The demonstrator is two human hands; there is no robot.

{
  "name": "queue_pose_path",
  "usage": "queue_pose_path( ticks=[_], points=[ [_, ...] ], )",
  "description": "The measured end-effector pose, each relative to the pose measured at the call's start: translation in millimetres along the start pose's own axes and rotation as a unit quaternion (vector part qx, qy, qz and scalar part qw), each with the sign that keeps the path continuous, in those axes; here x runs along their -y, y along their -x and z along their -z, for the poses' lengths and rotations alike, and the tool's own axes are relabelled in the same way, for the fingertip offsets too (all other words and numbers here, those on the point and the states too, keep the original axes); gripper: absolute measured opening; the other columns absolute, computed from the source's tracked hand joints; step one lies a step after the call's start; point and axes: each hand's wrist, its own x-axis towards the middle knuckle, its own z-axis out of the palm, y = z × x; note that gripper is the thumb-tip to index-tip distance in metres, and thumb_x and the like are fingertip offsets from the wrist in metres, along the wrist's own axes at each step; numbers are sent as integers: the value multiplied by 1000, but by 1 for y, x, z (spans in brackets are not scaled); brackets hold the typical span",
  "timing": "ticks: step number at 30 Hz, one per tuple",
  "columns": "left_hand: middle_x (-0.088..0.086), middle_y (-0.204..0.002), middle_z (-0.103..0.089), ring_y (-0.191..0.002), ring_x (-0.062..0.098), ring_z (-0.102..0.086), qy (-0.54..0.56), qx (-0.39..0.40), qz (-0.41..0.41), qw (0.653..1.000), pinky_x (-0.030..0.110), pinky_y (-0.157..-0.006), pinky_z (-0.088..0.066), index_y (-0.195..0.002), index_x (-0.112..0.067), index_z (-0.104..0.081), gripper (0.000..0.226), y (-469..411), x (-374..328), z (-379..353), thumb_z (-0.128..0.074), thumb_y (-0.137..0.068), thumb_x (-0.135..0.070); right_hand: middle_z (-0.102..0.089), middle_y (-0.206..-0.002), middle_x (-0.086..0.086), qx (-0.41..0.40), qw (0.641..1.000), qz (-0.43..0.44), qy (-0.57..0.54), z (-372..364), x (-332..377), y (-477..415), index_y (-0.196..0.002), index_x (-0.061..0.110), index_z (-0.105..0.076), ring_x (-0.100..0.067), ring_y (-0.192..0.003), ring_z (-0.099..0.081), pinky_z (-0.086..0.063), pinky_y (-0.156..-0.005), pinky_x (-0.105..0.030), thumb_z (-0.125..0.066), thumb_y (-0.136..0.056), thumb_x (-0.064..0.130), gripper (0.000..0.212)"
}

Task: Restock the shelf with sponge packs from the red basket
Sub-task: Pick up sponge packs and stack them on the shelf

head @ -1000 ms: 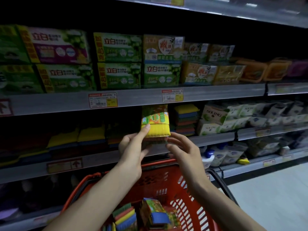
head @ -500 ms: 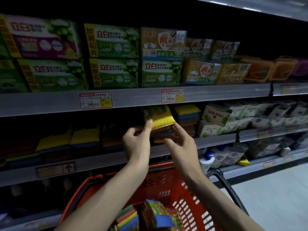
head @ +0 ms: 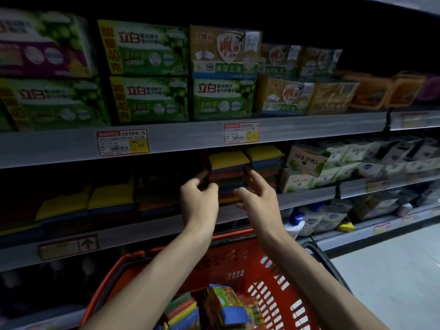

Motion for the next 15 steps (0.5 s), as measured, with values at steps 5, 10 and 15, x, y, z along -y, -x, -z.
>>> queue_pose_path(
  ticks=[5, 10, 15],
  points=[
    [1, -78, -68, -66, 15, -63, 8, -13, 15, 1000, 25, -58, -47, -112, -13, -71, 22, -4, -1, -2, -65, -92, -8, -54, -145, 6, -11, 1000, -2, 10, 0, 1, 1, -151, 28, -46, -14, -127, -58, -52, -104, -48, -62, -80, 27, 74],
    [4, -90, -71, -83, 25, -72, 9, -32, 33, 999, 31, -72, -54, -112, -17, -69, 24, -10, 2, -5, -67, -92, -5, -65, -115, 5, -51, 997, -56, -10, 6, -4, -9, -132, 21, -61, -13, -95, -68, -60, -91, -46, -59, -93, 9, 41],
    [3, -83, -68, -82, 24, -69, 1, -50, 44, 998, 37, -76, -56, -97, -13, -68, 12, -14, 2, -9, -71, -90, -4, -68, -104, -11, -66, 984, -139, -88, 12, -1, -14, -119, 8, -63, -23, -92, -68, -59, -86, -41, -52, -100, 1, 23]
  ],
)
